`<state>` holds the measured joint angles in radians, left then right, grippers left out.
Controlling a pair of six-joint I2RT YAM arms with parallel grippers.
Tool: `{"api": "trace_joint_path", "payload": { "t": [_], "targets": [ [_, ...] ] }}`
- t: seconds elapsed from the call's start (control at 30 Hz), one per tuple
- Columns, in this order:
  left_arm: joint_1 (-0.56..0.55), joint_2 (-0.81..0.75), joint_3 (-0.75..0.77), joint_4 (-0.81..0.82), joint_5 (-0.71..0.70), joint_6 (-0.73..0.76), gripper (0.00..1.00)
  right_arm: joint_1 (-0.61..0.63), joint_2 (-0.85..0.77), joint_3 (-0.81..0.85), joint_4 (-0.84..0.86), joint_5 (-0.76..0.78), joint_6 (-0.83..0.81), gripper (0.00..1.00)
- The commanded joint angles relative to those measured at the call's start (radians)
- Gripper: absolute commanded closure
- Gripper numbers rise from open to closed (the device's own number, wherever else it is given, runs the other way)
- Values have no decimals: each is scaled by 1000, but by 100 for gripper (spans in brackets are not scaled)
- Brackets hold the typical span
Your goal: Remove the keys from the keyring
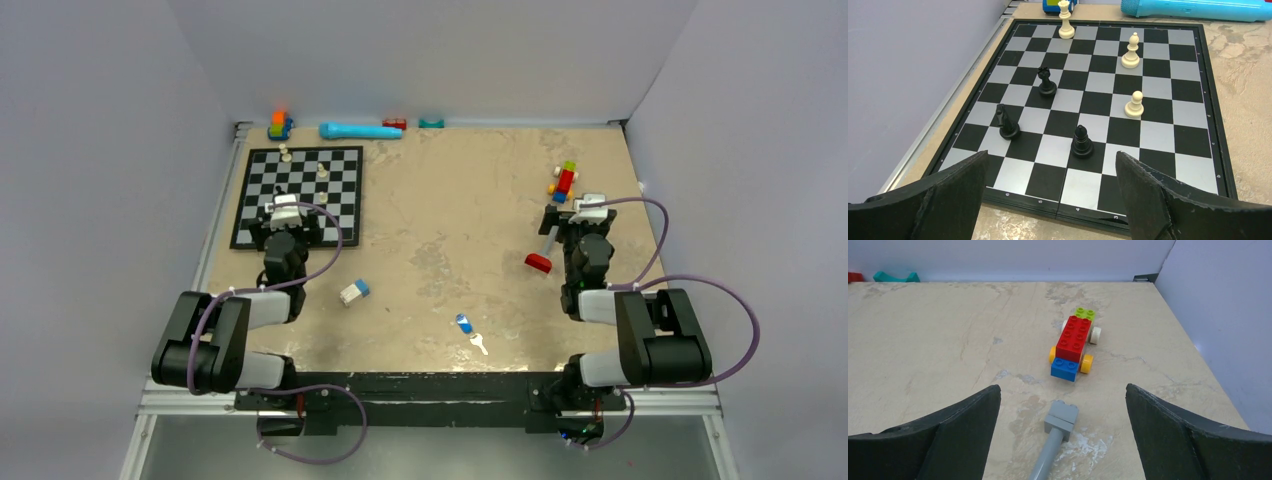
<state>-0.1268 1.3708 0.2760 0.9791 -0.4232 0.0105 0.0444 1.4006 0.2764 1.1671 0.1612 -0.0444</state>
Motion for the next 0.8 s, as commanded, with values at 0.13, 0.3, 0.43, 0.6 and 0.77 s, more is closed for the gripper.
{"api": "trace_joint_path", "payload": {
  "t": [0.13,0.3,0.43,0.6,0.77],
  "targets": [
    [-4,4,4,52,0,-24,0,-6,-13,25,29,-8,12,1],
    [-4,-3,6,43,-31,-34,0,-8,-68,51,-24,88,29,1],
    [-4,-41,-29,77,10,-18,0,-8,-218,293,-636,13,104,1],
    [-20,-249,-17,-101,-31,-17,0,-6,-359,448,-943,-138,248,1],
    [-20,-467,242,-749,8,-201,0,-8,-383,613,-1256,-137,468,1]
  ]
}}
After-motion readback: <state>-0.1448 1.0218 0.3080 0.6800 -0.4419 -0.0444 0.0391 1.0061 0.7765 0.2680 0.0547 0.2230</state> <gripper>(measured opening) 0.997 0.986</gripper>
